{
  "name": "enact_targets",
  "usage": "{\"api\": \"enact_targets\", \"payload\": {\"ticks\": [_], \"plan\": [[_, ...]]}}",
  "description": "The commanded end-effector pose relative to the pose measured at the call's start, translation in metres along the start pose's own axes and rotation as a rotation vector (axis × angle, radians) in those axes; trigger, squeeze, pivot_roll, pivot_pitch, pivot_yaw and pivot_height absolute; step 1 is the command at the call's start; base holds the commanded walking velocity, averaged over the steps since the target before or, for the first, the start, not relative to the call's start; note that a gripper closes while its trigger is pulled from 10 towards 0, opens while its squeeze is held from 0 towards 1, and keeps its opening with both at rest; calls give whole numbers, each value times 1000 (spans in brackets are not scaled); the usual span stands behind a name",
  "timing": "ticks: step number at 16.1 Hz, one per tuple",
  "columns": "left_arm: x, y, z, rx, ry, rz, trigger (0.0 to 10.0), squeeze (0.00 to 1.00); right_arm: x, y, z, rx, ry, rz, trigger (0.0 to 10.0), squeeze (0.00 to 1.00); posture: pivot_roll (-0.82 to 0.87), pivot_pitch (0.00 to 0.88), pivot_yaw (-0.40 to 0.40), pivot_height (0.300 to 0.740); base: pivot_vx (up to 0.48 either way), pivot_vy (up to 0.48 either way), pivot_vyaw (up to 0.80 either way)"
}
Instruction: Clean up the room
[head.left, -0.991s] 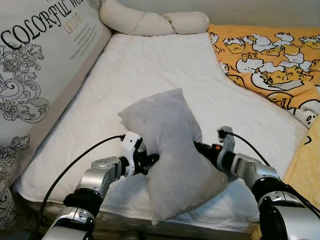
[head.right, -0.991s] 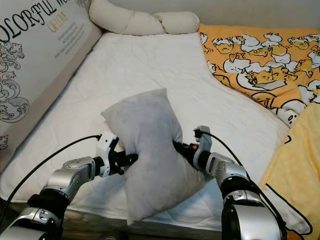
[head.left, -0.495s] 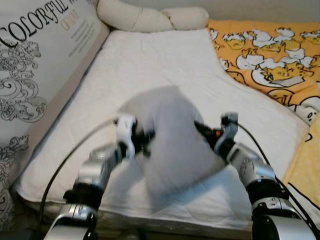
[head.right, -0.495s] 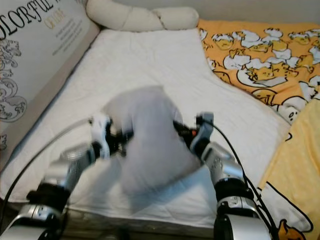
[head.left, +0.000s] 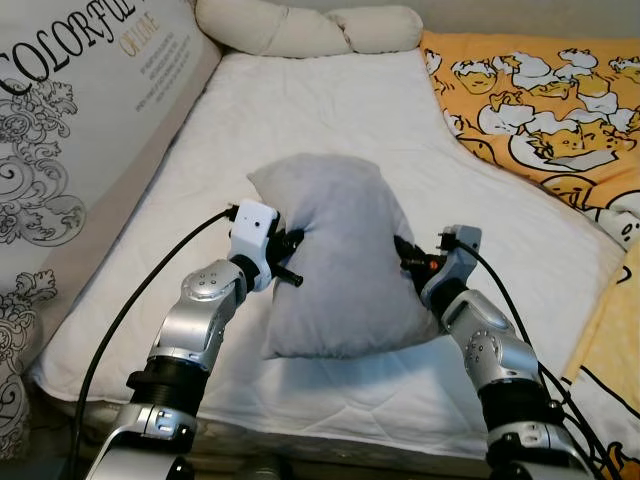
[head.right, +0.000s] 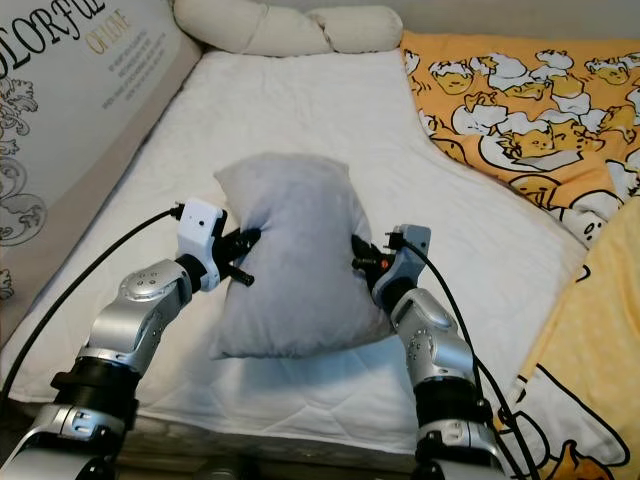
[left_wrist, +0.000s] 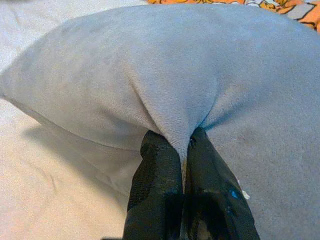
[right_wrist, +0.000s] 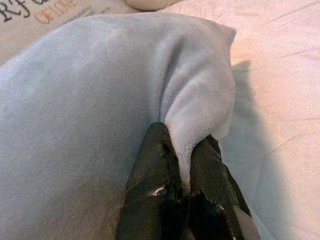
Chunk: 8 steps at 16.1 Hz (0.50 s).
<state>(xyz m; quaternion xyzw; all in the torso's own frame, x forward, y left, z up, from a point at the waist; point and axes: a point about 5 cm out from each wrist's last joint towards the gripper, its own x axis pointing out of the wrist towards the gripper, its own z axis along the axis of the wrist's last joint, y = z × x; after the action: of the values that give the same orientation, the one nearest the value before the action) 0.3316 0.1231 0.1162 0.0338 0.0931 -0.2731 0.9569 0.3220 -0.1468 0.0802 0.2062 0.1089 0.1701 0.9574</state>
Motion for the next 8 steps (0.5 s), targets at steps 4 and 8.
{"api": "enact_targets", "payload": {"ticks": [4, 8], "plan": [[4, -9, 17, 46, -73, -9, 10000, 0, -2, 13, 9, 14, -47, 8, 10000, 0, 78, 0, 62, 740, 0, 227, -706], [2, -7, 17, 56, -72, 5, 10000, 0, -3, 16, 9, 7, -43, 3, 10000, 0, 86, 0, 62, 740, 0, 308, -200]]}}
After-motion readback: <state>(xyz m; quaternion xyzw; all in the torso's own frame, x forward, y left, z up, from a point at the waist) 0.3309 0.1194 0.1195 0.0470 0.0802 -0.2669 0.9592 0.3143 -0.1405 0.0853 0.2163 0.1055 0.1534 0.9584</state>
